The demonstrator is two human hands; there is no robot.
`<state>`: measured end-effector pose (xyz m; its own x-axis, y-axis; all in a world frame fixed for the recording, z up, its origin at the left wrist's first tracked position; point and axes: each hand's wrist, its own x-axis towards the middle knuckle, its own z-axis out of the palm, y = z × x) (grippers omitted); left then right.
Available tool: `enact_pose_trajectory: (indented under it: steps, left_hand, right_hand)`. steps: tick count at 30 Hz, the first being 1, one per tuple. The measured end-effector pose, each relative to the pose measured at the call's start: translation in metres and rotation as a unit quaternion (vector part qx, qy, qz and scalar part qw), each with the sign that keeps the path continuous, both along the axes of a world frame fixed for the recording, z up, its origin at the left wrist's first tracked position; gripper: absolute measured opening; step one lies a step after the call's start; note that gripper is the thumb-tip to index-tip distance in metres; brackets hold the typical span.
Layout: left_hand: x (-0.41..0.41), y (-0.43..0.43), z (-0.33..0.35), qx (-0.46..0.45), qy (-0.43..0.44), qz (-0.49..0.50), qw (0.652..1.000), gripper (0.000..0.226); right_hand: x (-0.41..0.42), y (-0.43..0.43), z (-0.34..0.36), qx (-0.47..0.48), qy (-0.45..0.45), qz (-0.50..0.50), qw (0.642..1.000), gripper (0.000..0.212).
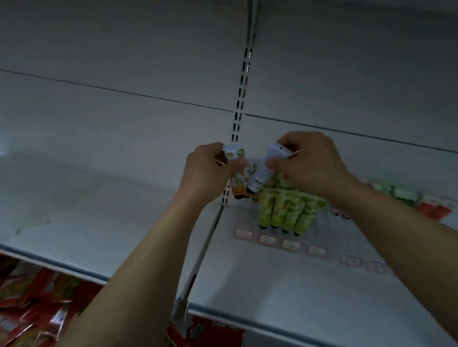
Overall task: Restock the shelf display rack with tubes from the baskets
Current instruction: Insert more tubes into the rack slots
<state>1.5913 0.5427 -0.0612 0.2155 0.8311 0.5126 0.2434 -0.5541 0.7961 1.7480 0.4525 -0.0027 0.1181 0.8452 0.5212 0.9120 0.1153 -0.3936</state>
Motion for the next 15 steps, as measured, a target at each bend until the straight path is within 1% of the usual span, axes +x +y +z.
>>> enact_pose_trajectory:
  steps: [2,4,8,10,12,14,15]
  left_hand:
    - [0.009,0.023,-0.007,-0.01,-0.036,0.0,0.999,0.024]
    - [0.015,0.044,-0.018,-0.022,-0.063,-0.004,0.998,0.024]
    - [0.022,0.067,-0.04,-0.046,-0.082,-0.014,0.995,0.024]
    - [0.027,0.07,-0.044,-0.048,-0.096,-0.016,0.994,0.024]
    - [0.031,0.068,-0.04,-0.042,-0.124,-0.023,0.991,0.022]
    - [0.035,0.064,-0.034,-0.025,-0.131,-0.041,0.99,0.023]
    - [0.036,0.062,-0.032,-0.019,-0.127,-0.053,0.99,0.018]
  right_hand:
    - [-0.001,0.027,0.003,-0.001,-0.038,-0.004,0.999,0.012]
    - [-0.002,0.053,0.0,-0.029,-0.108,-0.02,0.994,0.017]
    - [-0.002,0.086,-0.011,-0.107,-0.228,-0.063,0.966,0.025]
    - [-0.002,0.093,-0.013,-0.125,-0.261,-0.069,0.955,0.027]
    - [-0.001,0.096,-0.012,-0.132,-0.278,-0.067,0.949,0.024]
    - [-0.001,0.095,-0.01,-0.141,-0.306,-0.071,0.939,0.021]
    - [0.0,0.094,-0.009,-0.145,-0.318,-0.072,0.934,0.019]
